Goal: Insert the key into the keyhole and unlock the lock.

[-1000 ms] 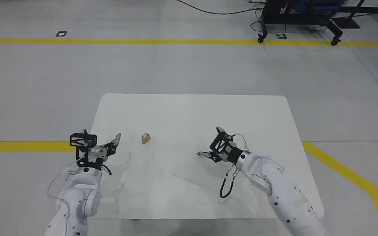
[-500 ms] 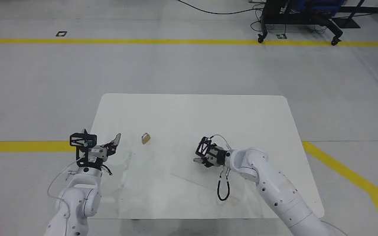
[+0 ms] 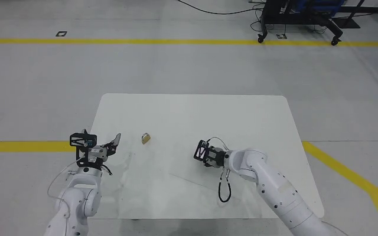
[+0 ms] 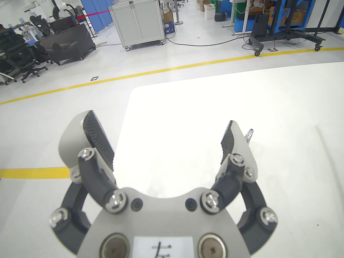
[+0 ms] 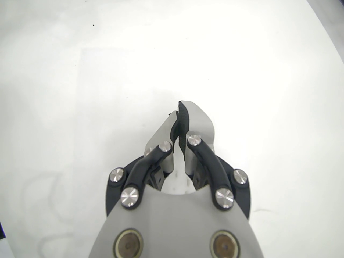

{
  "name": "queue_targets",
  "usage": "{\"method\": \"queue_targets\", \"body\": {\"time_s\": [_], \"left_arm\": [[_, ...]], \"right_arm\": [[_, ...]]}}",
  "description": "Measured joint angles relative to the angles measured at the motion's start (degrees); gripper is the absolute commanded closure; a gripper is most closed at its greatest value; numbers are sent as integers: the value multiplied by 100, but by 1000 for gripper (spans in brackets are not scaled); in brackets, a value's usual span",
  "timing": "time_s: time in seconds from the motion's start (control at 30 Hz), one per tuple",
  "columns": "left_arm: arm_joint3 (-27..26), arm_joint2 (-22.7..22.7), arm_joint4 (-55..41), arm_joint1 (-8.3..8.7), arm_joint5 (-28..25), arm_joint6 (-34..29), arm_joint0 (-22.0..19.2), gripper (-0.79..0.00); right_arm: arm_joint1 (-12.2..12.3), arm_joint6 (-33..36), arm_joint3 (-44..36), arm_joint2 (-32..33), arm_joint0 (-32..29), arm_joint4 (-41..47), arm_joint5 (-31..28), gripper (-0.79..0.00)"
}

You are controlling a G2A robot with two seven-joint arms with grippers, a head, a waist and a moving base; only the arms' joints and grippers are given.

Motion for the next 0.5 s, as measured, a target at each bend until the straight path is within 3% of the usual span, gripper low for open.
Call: {"method": "queue_targets", "body": {"time_s": [0.27,0.5], "left_arm": [[0,0,0,0,0,0,0,-785],[0,0,0,0,0,0,0,-785]], "right_arm": [[76,-842,-181,88,-136,-458,-118,0],[123,-1535,135,190,-29,-564,-421,0]]}}
